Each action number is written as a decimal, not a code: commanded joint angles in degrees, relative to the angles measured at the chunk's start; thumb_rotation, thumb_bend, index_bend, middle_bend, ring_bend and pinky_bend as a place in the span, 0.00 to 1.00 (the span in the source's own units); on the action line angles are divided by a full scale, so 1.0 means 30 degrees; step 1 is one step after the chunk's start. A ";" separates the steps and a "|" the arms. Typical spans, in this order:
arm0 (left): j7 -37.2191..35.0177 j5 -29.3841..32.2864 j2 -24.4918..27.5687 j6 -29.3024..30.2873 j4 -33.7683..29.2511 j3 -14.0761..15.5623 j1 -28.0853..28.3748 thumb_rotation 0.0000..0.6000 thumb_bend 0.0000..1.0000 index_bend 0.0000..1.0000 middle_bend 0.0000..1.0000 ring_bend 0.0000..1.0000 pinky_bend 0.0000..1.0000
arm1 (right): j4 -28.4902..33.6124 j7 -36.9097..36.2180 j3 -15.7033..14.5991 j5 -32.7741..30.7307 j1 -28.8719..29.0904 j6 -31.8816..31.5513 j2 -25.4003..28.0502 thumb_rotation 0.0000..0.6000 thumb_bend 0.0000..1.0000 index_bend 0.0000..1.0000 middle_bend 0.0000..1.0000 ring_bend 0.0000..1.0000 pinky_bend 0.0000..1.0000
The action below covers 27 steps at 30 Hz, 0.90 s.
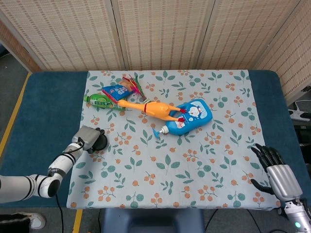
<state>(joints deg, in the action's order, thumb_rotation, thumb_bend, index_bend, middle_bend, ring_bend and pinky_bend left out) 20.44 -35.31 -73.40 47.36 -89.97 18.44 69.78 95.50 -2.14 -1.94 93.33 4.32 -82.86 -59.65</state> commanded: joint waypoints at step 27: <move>-0.1001 -0.4752 0.2402 0.1108 -0.2210 -0.3673 -0.4667 1.00 0.70 0.75 0.78 0.66 0.91 | 0.0153 0.0035 -0.0479 0.0500 0.0427 0.0912 0.0020 1.00 0.13 0.00 0.00 0.00 0.00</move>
<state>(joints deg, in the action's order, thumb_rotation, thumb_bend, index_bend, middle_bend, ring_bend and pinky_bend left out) 17.70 -50.23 -66.07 48.79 -94.88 9.99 56.88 95.95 -1.96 -3.40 94.83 5.65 -80.04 -59.65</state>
